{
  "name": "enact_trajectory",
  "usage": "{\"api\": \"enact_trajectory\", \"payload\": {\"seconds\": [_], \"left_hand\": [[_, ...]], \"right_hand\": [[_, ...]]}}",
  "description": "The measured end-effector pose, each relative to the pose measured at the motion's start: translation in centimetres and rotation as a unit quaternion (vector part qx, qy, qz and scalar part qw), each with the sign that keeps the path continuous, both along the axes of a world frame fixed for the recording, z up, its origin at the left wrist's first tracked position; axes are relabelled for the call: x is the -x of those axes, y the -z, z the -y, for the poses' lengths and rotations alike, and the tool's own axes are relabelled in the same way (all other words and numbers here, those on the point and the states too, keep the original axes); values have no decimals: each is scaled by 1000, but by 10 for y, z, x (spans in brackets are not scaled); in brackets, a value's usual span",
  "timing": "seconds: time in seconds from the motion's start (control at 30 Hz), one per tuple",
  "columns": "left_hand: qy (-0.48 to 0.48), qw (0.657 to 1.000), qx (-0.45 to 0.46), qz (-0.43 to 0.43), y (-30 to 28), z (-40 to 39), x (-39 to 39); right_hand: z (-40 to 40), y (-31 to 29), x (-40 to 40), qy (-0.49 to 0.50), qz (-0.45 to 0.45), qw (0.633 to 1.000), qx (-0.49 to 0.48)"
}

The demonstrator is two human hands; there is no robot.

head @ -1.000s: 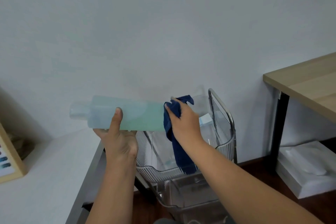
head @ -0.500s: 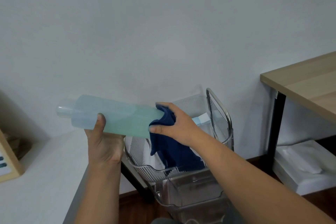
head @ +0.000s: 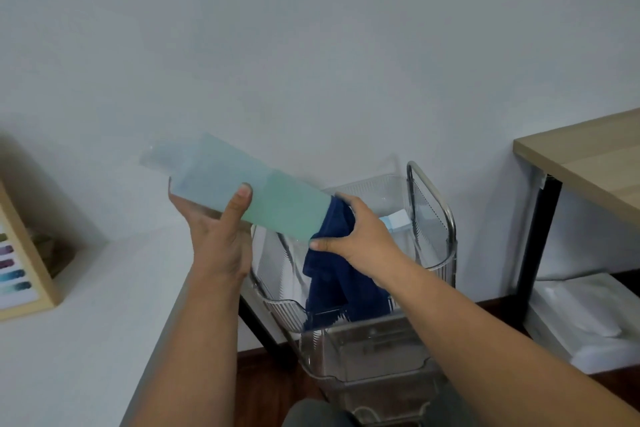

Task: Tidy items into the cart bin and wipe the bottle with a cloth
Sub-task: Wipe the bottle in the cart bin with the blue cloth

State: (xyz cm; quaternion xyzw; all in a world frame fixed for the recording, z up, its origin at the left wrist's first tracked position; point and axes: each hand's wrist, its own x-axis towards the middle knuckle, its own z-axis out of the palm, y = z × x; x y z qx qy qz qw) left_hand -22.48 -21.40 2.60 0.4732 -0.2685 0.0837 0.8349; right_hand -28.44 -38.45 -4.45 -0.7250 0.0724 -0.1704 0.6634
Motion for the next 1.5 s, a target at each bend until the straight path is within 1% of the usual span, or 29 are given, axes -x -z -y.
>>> {"api": "enact_trajectory", "payload": {"seconds": [0.07, 0.13, 0.2, 0.23, 0.3, 0.33, 0.4, 0.5, 0.63, 0.83, 1.13, 1.2, 1.33, 1.43, 1.5], "left_hand": [[-6, 1000, -18, 6, 0, 2, -5], [-10, 998, -54, 26, 1, 2, -11], [-38, 991, -114, 55, 5, 5, -15], [-56, 985, -146, 69, 7, 7, -18], [-76, 977, -185, 80, 15, 12, -25], [-79, 975, -195, 71, 20, 14, -29], [-83, 971, -220, 46, 28, 17, -35], [-90, 955, -283, 24, 43, 23, -47], [-98, 939, -331, -2, 65, 32, -61], [-132, 932, -333, -57, 86, 41, -79], [-173, 918, -344, -89, 111, 41, -96], [-178, 914, -353, -90, 114, 40, -96], [-205, 895, -389, -72, 109, 36, -92], [-228, 890, -389, -63, 89, 34, -86], [-260, 887, -377, -54, 71, 33, -75]], "right_hand": [[2, 1, 1, 17, -20, 998, 55], [8, 0, -1, 21, -47, 989, 140], [18, -7, -4, 33, -71, 965, 250], [24, -11, -6, 40, -83, 953, 288], [37, -17, -11, 36, -96, 940, 326], [42, -18, -13, 25, -95, 938, 332], [50, -21, -16, 0, -75, 946, 314], [59, -20, -21, -30, -49, 963, 262], [69, -7, -30, -33, -65, 959, 273], [77, 22, -35, -35, -87, 951, 294], [91, 46, -35, -25, -105, 950, 292], [92, 47, -34, -25, -93, 960, 263], [91, 33, -30, -46, -50, 986, 153], [92, 11, -26, -68, 5, 993, 95], [94, -5, -24, -72, 37, 994, 72]]}}
